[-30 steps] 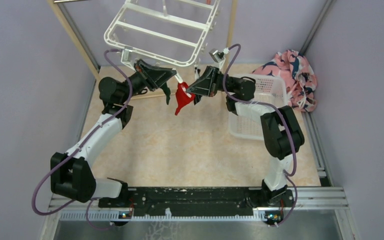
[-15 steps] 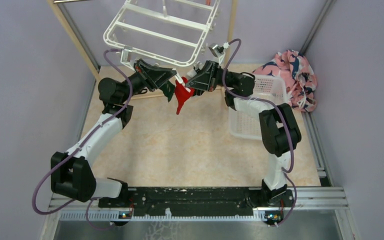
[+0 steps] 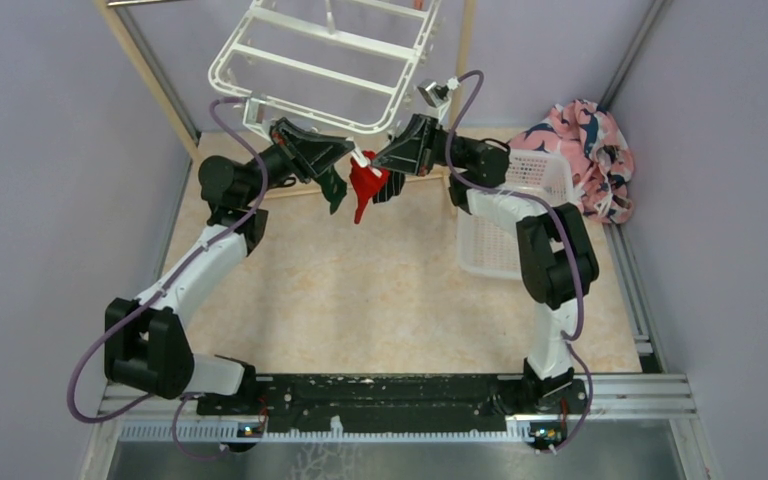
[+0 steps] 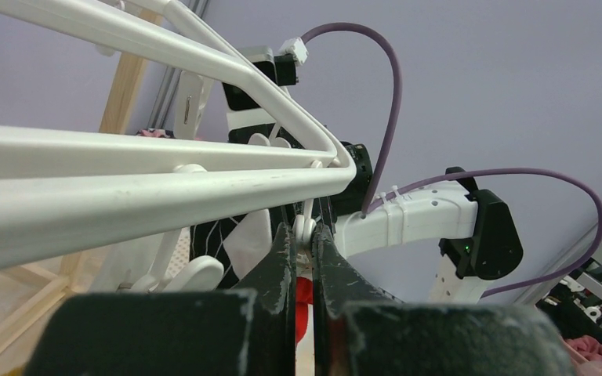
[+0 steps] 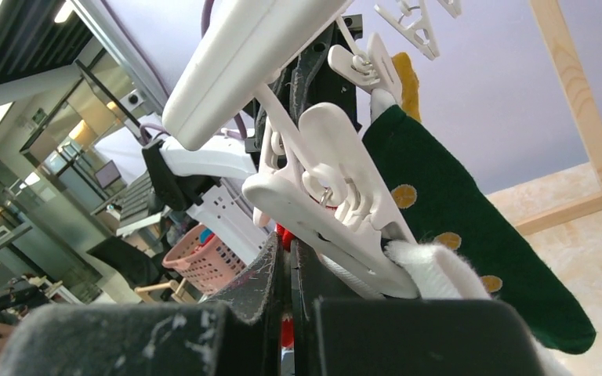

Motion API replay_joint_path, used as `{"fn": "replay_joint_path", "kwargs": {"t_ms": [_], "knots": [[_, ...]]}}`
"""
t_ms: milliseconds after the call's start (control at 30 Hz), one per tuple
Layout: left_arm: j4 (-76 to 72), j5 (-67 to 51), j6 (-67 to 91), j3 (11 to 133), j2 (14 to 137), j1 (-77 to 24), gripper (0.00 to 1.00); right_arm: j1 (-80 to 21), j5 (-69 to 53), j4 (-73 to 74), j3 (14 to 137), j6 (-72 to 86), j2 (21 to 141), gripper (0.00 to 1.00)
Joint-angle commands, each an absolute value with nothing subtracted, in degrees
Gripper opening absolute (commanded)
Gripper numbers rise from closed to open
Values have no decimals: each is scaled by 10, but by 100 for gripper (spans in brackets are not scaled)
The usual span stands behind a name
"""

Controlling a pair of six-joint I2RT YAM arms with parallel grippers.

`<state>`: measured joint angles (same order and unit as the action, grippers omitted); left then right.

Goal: Clip the socks to the hanger
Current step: Pick up the hanger.

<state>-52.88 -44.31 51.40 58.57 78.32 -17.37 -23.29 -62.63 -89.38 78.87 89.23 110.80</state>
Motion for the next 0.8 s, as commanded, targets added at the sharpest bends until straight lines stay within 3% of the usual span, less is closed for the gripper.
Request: {"fn": "replay_joint_path", "kwargs": {"t_ms": [0,200,333,600,767], "knots": [[-552,-509,539,592,799,-180,0,-226,-601,-985,823,895,1105,0],[-563,-513,548,593,811,-180,1,-227,-599,-985,830,896,1105,0],[-565,-514,550,593,812,-181,11,-227,-597,-986,833,896,1106,0],[-568,-512,549,591,809,-181,39,-228,-597,-986,833,896,1111,0],[-569,-512,549,590,812,-181,43,-234,-595,-986,837,895,1112,0]]}}
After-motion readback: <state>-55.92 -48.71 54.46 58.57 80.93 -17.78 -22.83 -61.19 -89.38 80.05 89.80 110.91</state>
